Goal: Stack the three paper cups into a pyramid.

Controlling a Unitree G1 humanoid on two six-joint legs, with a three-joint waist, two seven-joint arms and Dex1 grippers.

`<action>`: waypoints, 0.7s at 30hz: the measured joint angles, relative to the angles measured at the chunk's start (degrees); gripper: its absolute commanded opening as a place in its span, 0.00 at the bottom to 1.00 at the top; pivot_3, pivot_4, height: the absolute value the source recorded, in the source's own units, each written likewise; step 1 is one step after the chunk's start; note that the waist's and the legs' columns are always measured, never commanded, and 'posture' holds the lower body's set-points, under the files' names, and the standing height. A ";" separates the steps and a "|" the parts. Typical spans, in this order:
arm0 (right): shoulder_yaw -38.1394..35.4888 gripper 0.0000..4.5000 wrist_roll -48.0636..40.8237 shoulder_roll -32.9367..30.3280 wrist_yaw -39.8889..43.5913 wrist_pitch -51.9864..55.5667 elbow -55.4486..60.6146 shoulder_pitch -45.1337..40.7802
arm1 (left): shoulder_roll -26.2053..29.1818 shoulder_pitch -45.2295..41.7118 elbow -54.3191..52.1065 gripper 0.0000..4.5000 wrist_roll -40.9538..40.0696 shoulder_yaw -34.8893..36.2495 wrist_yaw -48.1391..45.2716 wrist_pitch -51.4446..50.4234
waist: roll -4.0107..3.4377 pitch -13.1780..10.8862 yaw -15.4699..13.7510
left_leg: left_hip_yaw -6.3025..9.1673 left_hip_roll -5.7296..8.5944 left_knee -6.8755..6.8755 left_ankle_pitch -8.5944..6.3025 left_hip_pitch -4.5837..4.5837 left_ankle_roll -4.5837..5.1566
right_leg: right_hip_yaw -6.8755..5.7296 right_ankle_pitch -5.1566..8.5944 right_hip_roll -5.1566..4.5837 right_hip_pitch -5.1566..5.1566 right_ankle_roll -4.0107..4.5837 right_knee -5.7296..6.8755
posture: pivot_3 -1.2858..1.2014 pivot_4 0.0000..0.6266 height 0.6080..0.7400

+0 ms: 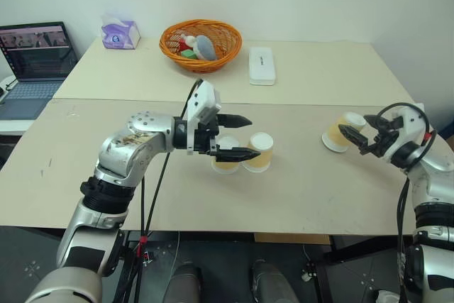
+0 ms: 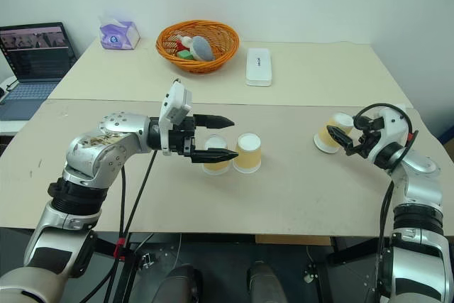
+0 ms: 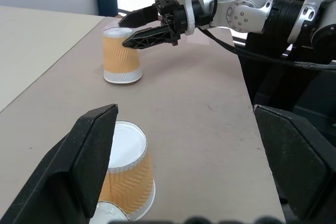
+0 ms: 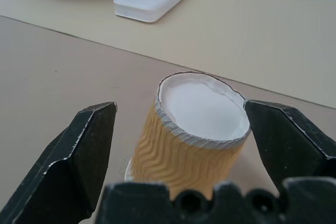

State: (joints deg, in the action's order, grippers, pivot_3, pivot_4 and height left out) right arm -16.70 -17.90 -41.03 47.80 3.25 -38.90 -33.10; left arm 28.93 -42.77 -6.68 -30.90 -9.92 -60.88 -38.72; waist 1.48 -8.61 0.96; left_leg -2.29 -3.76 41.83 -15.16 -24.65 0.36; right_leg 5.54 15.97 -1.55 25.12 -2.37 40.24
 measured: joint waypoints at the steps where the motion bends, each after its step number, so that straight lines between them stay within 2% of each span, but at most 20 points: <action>1: -0.14 1.00 -0.58 0.00 0.51 0.18 0.02 0.00 | 0.00 0.00 -0.10 0.98 -0.09 0.01 0.11 -0.31 | 0.00 0.00 0.00 | 0.00 0.00 0.00 0.00 -0.01 0.00 | 0.00 0.00 0.00 0.00 0.00 0.00 | 0.52 0.24 0.50; 21: -2.63 1.00 -3.73 -2.09 2.69 4.57 7.24 4.03 | -1.49 -0.02 1.14 0.98 -0.75 0.20 -0.16 -1.24 | -0.02 -0.01 -0.12 | 0.00 0.00 0.00 0.00 -0.03 0.00 | 0.00 0.00 -0.01 0.01 0.00 -0.02 | 0.52 0.24 0.50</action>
State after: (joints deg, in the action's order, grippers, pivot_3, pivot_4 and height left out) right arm -19.33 -21.63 -43.12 50.49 7.82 -31.65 -29.07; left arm 27.44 -42.78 -5.54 -31.65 -9.72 -61.05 -39.97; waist 1.47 -8.62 0.84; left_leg -2.29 -3.75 41.83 -15.16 -24.68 0.36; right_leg 5.53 15.97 -1.56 25.13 -2.37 40.23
